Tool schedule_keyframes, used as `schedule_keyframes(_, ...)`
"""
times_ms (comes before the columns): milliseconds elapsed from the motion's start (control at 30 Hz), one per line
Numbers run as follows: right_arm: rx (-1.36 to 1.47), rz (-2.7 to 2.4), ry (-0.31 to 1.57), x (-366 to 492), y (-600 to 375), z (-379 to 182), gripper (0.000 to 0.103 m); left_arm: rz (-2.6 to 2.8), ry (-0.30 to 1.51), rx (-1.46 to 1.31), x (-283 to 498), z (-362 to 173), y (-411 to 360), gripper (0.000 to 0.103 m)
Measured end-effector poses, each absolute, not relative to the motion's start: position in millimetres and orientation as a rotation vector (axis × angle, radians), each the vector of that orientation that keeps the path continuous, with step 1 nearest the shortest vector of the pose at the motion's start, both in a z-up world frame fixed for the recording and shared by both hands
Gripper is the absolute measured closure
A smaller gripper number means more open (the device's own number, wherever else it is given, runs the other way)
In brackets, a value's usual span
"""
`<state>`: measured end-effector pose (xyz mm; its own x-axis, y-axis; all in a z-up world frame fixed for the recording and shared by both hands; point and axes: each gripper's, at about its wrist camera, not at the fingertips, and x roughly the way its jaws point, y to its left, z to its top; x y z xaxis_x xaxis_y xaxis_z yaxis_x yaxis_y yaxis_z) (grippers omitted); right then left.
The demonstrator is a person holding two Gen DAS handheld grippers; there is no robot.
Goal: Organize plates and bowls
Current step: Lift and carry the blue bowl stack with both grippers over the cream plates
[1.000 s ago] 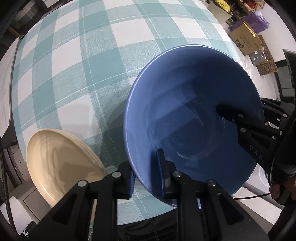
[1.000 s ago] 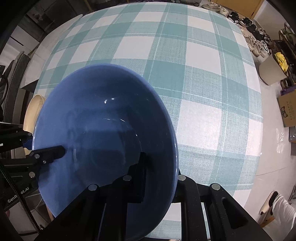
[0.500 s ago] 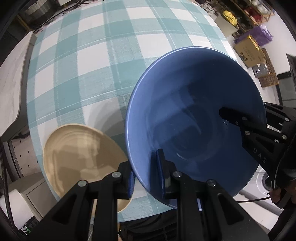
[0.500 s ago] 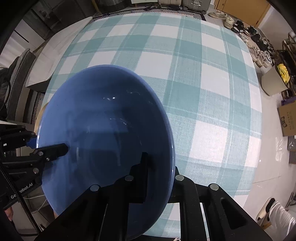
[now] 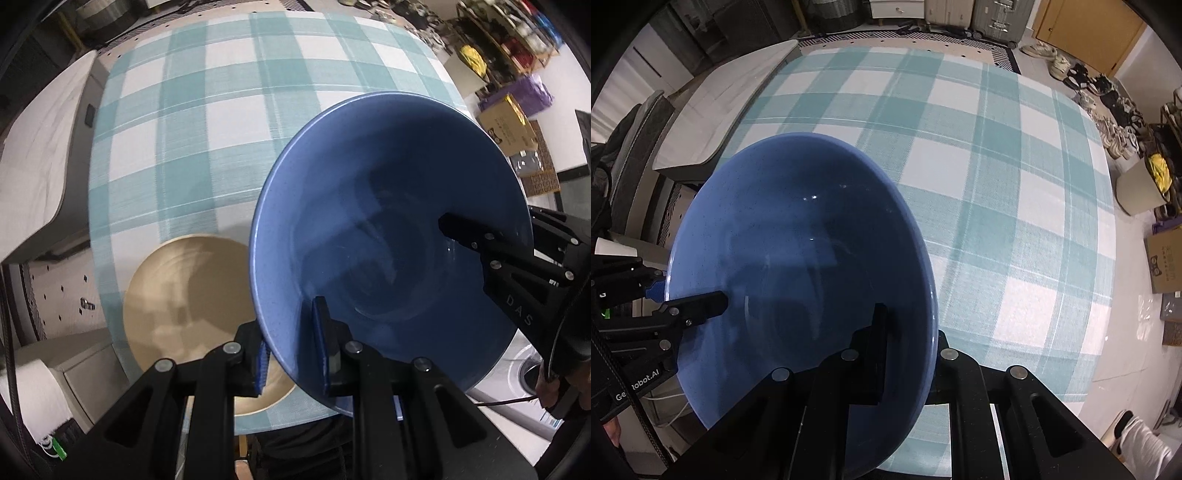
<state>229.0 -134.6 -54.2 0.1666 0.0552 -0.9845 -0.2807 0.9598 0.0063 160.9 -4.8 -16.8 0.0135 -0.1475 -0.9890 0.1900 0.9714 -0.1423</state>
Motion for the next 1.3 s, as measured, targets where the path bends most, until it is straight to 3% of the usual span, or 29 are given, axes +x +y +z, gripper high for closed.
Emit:
schedule_keyframes(700,-0.254,0.395,1.378,211,-15,-74,0.092,-0.05,1.534,-0.101,116,-30,103,0.085)
schedule_keyframes(1300,-0.303,0.423,1.407,184,18,-120,0.091,0.003,1.554,-0.141,94,-65,131,0.085)
